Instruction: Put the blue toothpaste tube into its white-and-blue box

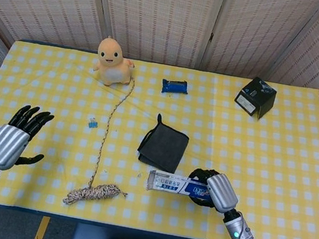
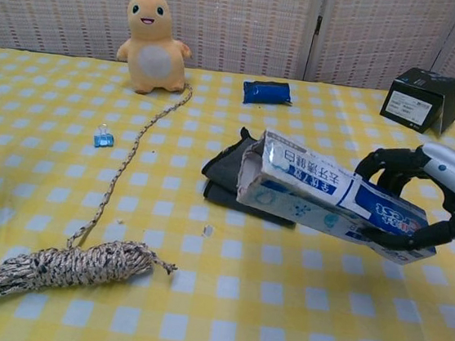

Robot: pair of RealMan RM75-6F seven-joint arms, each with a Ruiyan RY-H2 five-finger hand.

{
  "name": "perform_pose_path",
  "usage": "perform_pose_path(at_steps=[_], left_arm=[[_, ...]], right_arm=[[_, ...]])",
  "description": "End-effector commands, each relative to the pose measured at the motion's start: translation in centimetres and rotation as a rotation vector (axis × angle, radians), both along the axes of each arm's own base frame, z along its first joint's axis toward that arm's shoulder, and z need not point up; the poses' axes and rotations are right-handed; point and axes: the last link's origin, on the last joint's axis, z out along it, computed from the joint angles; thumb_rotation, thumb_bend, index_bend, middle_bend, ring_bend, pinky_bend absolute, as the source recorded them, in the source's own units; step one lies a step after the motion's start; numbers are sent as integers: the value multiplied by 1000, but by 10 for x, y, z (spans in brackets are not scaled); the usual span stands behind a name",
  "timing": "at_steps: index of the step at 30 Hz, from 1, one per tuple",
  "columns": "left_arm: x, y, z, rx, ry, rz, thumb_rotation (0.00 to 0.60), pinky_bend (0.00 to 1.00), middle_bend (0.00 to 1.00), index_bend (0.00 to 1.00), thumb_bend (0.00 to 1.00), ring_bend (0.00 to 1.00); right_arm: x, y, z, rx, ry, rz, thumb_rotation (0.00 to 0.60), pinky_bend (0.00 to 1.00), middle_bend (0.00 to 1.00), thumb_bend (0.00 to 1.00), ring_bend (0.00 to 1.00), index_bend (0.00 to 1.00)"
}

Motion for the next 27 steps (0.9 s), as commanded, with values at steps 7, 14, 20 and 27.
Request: perform_pose_path(at_steps=[7,14,20,27], left_arm=[[-43,-8,-11,-21,64,91,600,16,130,79,179,58],[-49,-9,-12,-32,52,102,600,16,131,79,180,58],[-50,-9,-12,-39,47,105,600,17,130,81,180,59],[-50,-15,-9,-31,18,105,600,17,131,80,180,60]], right_arm=[[-21,2,-14,33,91,-47,600,460,446,293,493,522],[-25,0,-24,50,131,-49,600,444,386,293,452,507],[-28,0,-19,121,174,-84,600,302,138,293,245,150],[-21,4,6,77,126,-72,600,263,61,294,184,19]])
